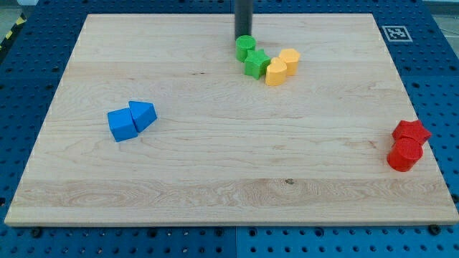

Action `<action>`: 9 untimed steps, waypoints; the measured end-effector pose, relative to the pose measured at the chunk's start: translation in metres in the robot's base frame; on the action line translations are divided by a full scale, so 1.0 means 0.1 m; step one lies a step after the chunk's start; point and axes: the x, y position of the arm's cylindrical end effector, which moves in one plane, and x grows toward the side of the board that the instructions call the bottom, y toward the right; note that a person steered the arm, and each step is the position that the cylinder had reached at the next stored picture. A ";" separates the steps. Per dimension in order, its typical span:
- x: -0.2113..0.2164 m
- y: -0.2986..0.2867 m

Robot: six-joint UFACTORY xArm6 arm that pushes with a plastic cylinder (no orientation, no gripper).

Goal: Push the green circle into yellow hexagon

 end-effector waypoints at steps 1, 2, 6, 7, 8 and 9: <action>0.00 -0.05; 0.00 -0.40; 0.20 -0.94; 0.21 -0.70; 0.21 -0.42; 0.21 -0.21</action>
